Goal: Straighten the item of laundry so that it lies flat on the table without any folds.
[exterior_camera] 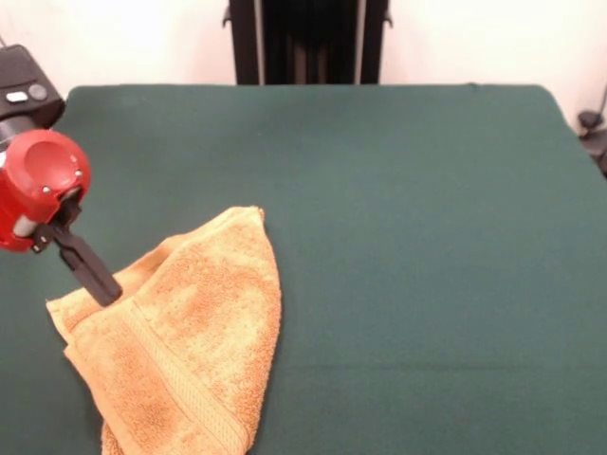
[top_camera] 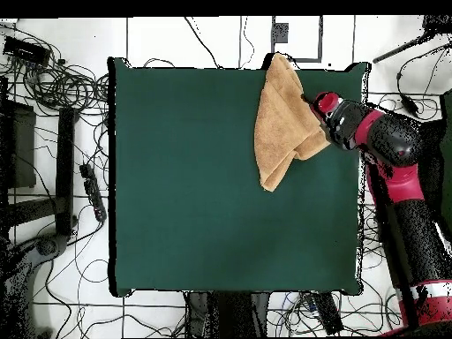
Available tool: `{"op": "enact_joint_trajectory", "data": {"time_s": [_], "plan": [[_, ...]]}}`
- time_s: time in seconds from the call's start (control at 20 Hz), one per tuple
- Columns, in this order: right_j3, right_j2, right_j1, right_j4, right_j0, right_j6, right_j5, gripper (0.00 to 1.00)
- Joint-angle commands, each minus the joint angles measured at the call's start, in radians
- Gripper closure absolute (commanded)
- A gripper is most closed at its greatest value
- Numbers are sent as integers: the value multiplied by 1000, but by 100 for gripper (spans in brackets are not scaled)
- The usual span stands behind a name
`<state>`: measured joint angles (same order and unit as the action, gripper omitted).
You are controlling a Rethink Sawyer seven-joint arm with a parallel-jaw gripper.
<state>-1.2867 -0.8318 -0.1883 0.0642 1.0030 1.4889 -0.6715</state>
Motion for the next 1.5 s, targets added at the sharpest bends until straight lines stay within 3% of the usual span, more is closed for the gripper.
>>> {"op": "enact_joint_trajectory", "data": {"time_s": [0.05,0.45,0.75,1.0,1.5], "plan": [[-95,-10,64,-13,-63,47,51,100],[128,158,171,-198,-124,-174,-83,100],[257,241,239,-362,-167,-210,-106,100],[274,160,334,-405,-112,-283,-10,100],[367,158,349,-425,-135,-315,-131,100]]}}
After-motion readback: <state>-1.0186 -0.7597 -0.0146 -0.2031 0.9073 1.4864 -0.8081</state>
